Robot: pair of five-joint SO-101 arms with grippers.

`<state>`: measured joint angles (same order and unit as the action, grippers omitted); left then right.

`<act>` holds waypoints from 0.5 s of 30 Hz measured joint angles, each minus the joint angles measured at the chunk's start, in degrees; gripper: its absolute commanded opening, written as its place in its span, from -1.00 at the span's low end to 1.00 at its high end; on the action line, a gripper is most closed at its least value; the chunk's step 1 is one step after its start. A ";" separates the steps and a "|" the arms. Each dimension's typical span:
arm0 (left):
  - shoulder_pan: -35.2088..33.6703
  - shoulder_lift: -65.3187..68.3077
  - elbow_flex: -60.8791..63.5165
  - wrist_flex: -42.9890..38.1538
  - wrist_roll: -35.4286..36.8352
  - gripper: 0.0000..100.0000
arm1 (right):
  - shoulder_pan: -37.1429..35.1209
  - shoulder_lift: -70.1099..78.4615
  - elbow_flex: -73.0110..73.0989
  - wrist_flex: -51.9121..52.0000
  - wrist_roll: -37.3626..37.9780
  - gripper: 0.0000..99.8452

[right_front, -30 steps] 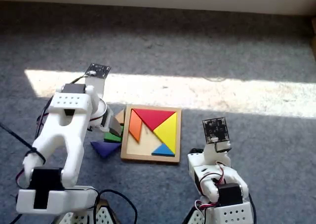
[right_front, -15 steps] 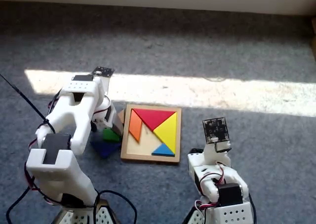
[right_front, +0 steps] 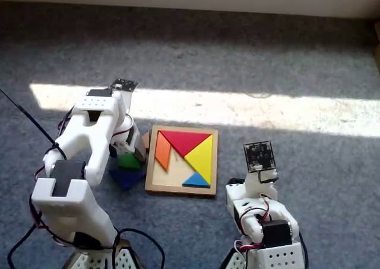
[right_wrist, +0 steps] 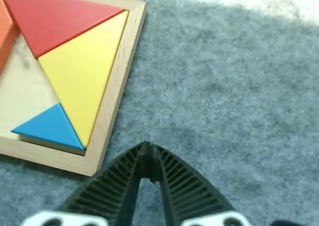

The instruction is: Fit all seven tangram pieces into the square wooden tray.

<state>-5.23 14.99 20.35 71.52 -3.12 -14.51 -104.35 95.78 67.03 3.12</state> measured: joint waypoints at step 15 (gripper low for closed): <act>0.97 0.35 -0.09 0.00 0.09 -0.73 | 0.00 0.00 0.00 0.00 0.00 -0.99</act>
<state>-4.26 15.34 20.26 71.52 -3.03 -14.51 -104.35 95.78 67.03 3.12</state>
